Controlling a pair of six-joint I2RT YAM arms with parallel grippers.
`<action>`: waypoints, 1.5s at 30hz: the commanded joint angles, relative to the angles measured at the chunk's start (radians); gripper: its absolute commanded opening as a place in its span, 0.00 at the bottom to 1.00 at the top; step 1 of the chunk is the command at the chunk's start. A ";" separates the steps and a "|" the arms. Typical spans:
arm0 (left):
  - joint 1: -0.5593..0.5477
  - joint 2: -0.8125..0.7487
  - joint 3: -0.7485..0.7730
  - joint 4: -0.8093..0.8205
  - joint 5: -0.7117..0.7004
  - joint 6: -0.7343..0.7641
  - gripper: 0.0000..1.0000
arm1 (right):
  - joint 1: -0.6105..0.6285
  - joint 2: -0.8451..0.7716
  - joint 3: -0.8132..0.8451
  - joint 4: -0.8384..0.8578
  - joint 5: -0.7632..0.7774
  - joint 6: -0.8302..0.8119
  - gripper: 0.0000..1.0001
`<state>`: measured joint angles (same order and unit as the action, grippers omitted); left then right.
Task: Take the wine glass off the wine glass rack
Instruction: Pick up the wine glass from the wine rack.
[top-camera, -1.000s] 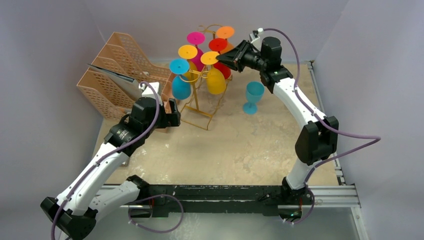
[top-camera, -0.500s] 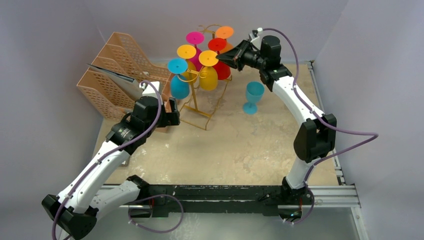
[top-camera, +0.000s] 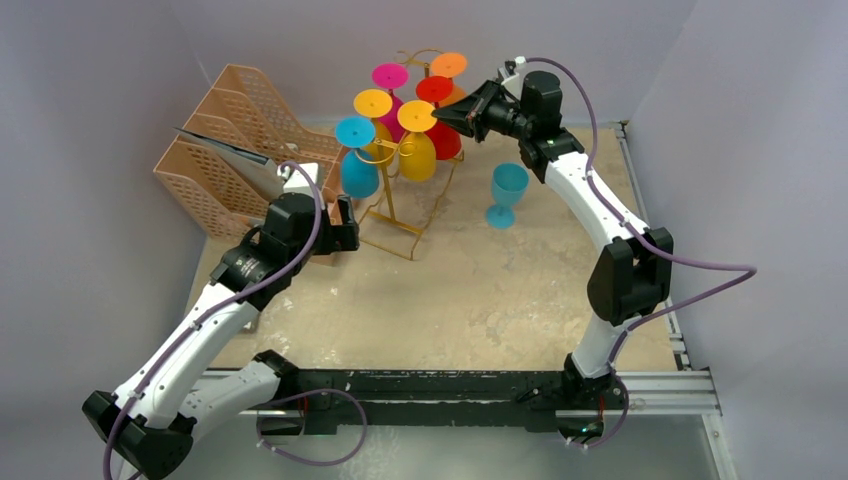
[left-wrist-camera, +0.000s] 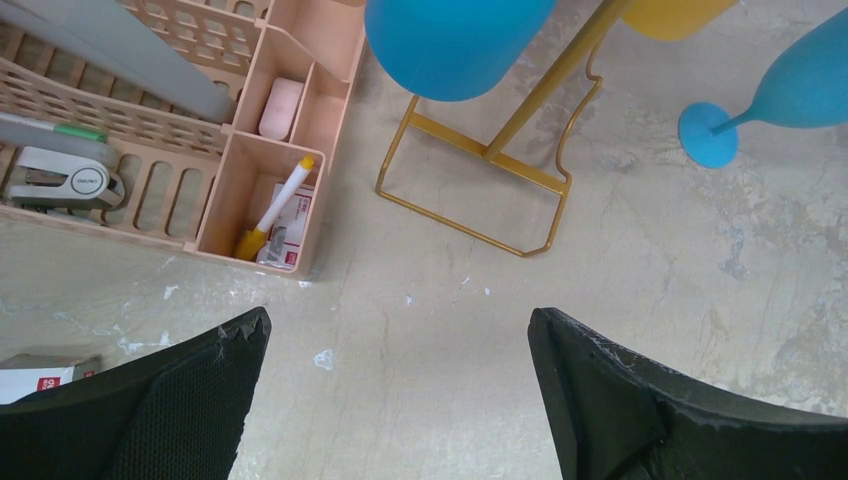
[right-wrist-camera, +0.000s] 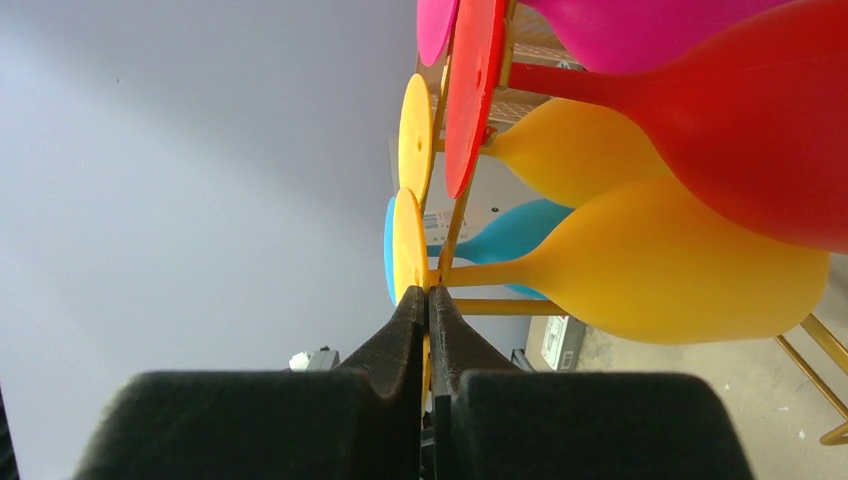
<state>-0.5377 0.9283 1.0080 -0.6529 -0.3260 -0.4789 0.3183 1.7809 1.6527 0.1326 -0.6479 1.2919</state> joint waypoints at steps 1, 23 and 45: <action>0.005 -0.024 0.024 0.019 0.008 0.007 1.00 | 0.000 -0.049 -0.007 0.041 -0.025 0.012 0.00; 0.005 -0.020 0.027 0.028 0.050 -0.007 1.00 | 0.000 -0.097 -0.060 0.091 -0.013 0.021 0.00; 0.005 -0.032 0.021 0.035 0.048 0.001 1.00 | 0.000 -0.154 -0.109 0.042 0.069 -0.018 0.00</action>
<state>-0.5377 0.9192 1.0077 -0.6521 -0.2832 -0.4793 0.3149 1.6951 1.5459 0.1608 -0.6075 1.2972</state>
